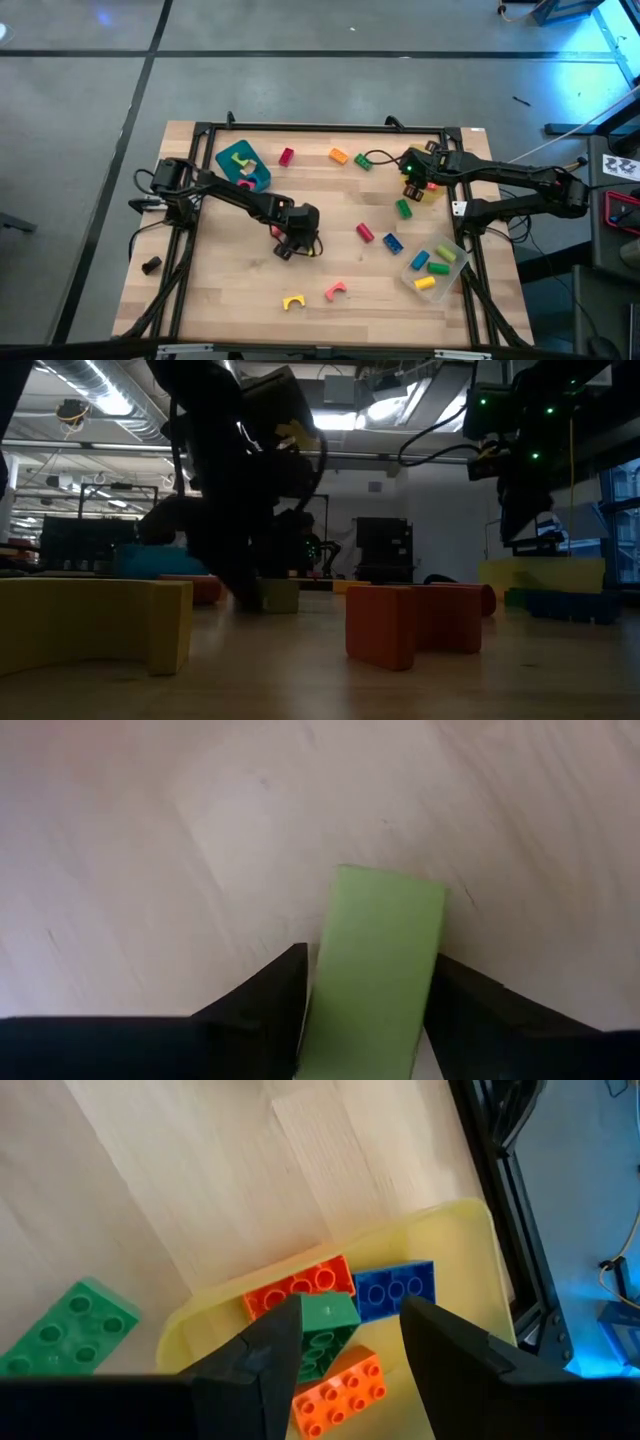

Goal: Sort blocks by size
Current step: Put the light green arch block into the blue bin

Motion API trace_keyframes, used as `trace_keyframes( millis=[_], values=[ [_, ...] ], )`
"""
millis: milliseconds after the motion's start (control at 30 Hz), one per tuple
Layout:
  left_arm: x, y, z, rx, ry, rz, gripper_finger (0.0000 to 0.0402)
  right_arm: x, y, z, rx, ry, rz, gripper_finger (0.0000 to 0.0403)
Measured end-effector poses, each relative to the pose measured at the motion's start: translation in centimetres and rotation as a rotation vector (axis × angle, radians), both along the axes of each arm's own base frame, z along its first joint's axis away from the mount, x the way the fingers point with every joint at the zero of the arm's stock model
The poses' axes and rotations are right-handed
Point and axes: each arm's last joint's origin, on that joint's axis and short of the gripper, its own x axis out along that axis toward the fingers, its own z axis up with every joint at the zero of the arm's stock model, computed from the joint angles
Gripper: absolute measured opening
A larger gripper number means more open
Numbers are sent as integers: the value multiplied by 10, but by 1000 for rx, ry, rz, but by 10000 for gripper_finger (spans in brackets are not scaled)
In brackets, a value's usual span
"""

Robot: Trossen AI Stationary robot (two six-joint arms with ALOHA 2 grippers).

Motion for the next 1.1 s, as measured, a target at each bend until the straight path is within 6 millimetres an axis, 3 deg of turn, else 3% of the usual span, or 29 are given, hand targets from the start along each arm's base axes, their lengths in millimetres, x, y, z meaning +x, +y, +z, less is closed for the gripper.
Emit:
trace_keyframes(
  millis=[167, 433, 667, 867, 1100],
  values=[
    [6, -1, 4, -74, -14, 142, 118, 3, -1, 1, -17, -33, 7, 172],
    [26, 0, 31, -176, -90, 301, 118, 14, -6, 7, -80, -138, 48, 172],
    [33, 24, 69, -144, -52, 329, 118, 24, -8, 13, -82, -252, 105, 172],
    [17, 52, 99, -98, 84, 422, 118, 33, -3, 16, 97, -419, 245, 172],
    [-19, 82, 117, -16, 288, 607, 121, 45, 4, 26, 342, -666, 449, 172]
  ],
)
